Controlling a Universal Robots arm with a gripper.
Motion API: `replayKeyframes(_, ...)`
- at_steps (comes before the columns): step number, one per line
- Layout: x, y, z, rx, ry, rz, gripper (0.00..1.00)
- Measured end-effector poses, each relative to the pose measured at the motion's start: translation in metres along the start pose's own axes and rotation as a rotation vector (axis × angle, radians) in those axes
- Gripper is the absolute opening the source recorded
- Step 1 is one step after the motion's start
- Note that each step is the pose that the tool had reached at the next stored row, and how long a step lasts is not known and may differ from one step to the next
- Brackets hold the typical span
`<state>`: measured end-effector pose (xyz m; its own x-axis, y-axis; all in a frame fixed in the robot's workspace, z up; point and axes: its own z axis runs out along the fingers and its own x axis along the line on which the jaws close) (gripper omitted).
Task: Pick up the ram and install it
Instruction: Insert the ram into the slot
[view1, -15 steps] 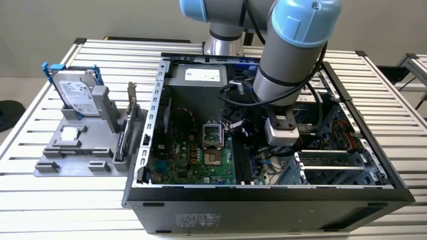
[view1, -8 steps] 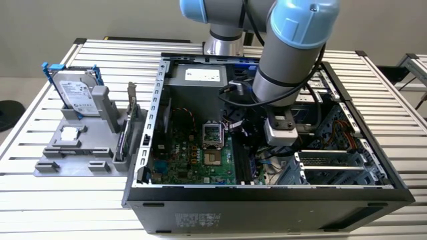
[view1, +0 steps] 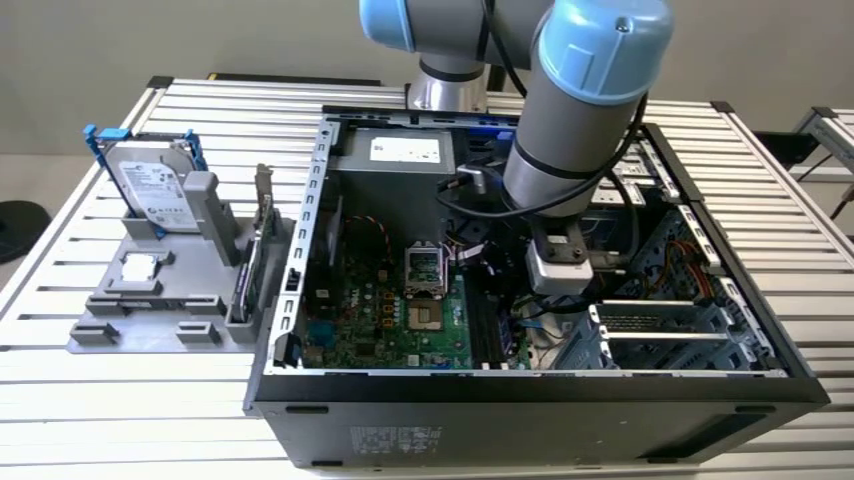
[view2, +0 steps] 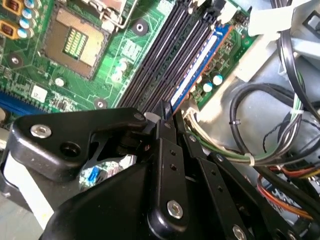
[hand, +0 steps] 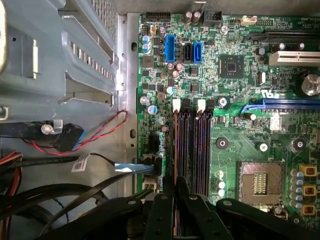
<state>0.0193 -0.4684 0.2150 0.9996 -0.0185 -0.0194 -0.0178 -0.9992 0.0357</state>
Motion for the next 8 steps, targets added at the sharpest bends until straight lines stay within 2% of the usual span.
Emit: replayKeyframes(8,0.0000,0.0000,0.0008,-0.0001,0.0000,0.000,0.00)
